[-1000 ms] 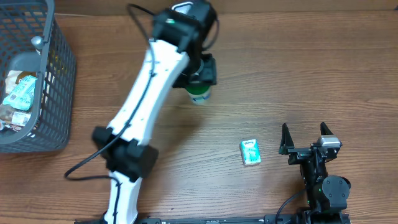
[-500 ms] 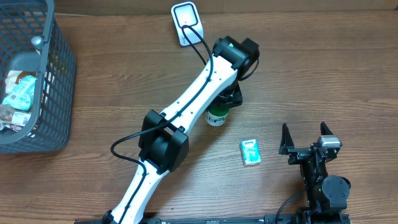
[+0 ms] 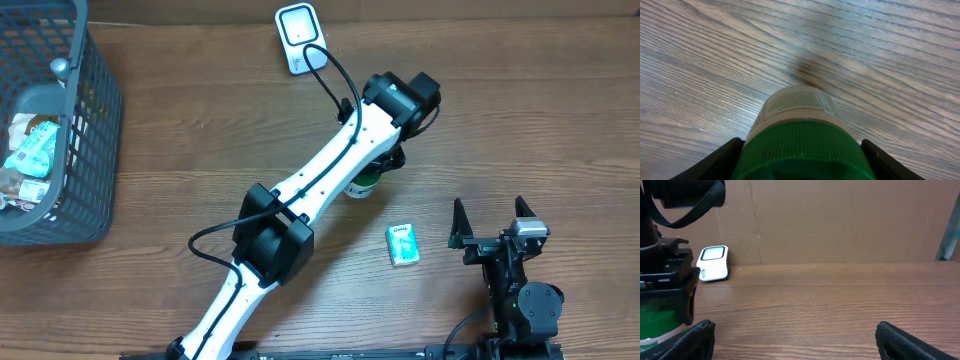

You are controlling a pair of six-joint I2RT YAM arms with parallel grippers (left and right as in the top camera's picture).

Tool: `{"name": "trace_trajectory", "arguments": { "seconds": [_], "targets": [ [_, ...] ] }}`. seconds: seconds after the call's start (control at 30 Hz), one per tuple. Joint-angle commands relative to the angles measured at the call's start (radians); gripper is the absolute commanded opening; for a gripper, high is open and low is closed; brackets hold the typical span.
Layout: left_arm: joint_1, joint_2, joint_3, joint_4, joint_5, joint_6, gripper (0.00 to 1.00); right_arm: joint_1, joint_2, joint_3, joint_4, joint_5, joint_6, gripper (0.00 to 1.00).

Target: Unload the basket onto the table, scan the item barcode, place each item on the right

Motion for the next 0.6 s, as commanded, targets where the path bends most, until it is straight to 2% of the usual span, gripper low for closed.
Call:
{"name": "trace_trajectory", "arguments": {
  "seconds": [0.0,0.47,0.57],
  "targets": [
    [-0.017,0.006,-0.005,0.008,-0.043,-0.055,0.59,-0.002,-0.007,-0.011,0.006,-0.008,-0.004,1.0],
    [-0.05,0.006,-0.005,0.053,-0.032,-0.067,0.61,-0.002,-0.007,-0.011,0.006,-0.008,-0.004,1.0],
    [-0.055,0.006,-0.005,0.055,-0.032,-0.108,0.61,-0.002,-0.007,-0.011,0.006,-0.008,-0.004,1.0]
  ]
}}
